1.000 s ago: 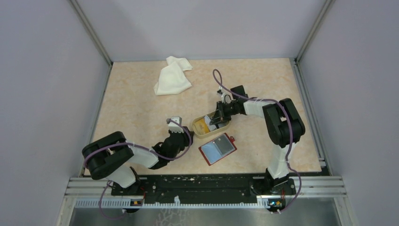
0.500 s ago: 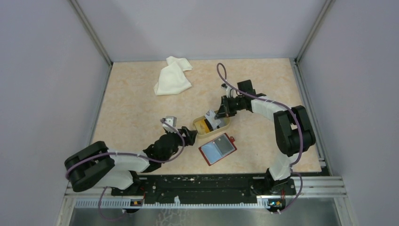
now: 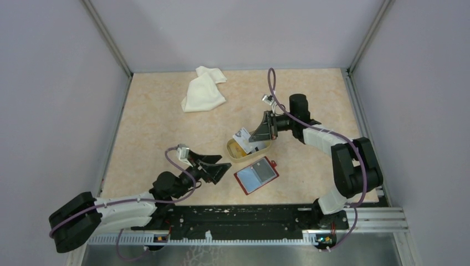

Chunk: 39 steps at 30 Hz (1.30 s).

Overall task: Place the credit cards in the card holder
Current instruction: Pick up the credit card from the storage box.

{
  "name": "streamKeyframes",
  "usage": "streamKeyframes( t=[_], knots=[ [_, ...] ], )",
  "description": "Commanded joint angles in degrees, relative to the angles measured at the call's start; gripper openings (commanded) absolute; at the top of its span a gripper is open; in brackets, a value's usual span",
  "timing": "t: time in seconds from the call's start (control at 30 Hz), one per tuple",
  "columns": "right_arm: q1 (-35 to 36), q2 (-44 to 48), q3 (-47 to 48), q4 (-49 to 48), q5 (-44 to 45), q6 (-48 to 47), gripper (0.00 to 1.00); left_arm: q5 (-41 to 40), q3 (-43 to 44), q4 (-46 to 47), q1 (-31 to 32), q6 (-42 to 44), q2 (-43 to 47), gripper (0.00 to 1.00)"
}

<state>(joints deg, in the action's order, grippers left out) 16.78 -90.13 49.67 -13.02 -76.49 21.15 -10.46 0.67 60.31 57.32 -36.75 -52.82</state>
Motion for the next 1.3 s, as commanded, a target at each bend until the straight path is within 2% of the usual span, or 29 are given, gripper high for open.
streamKeyframes(
  t=[0.0,0.13,0.2,0.3,0.53,0.67,0.77,0.87,0.93,1.0,1.03,1.07,1.1,1.17,1.27],
  knots=[
    [1.7,3.3,-0.6,-14.4,-6.7,8.7,0.00,7.4,-1.2,8.0,-0.2,-3.7,1.3,0.95],
    [4.7,3.8,-0.5,-14.1,-7.0,8.2,0.00,6.2,1.8,9.1,-0.3,-2.9,-1.3,0.89],
    [5.9,3.9,-0.2,-13.4,-7.3,7.6,0.00,4.4,2.2,11.3,-0.2,-2.6,-3.0,0.80],
    [7.0,4.2,0.1,-12.2,-7.6,6.5,0.00,1.8,2.6,13.7,-0.2,-2.7,-5.0,0.72],
    [10.1,3.9,1.8,-4.8,-8.3,-0.2,0.00,3.5,6.0,13.0,-0.2,-2.0,-7.0,0.61],
    [11.4,3.5,2.5,-1.7,-8.5,-2.8,0.00,2.1,6.1,11.8,-0.2,-2.2,-6.5,0.49],
    [12.0,3.3,2.9,0.4,-8.4,-4.7,0.00,1.9,6.3,9.6,-0.2,-1.8,-5.2,0.32],
    [12.1,3.2,3.6,3.1,-8.4,-7.1,0.00,2.6,6.9,5.6,-0.3,-0.9,-3.4,0.01],
    [12.1,3.3,4.2,5.8,-7.8,-9.6,0.00,3.6,7.0,2.8,-0.4,-0.3,-2.0,0.00],
    [12.1,3.5,6.0,13.1,-5.9,-16.3,0.18,4.2,6.4,1.0,-0.5,-0.4,-0.3,0.00],
    [12.1,3.7,8.0,21.1,-3.8,-24.3,0.29,4.3,5.9,-0.1,-0.5,-1.0,0.6,0.00],
    [12.1,3.9,10.7,30.6,0.2,-33.0,0.36,4.4,5.2,-1.0,-0.6,-1.8,1.7,0.00],
    [12.1,4.0,13.5,38.7,4.3,-41.1,0.40,4.5,4.4,-1.9,-0.7,-3.0,2.6,0.00],
    [12.1,5.4,16.4,45.4,12.8,-47.7,0.44,5.2,2.1,-2.8,-0.8,-5.4,4.0,0.00],
    [11.8,9.6,14.1,42.3,23.2,-50.5,0.46,7.1,-1.2,-1.9,-0.9,-9.5,4.7,0.00]
  ],
)
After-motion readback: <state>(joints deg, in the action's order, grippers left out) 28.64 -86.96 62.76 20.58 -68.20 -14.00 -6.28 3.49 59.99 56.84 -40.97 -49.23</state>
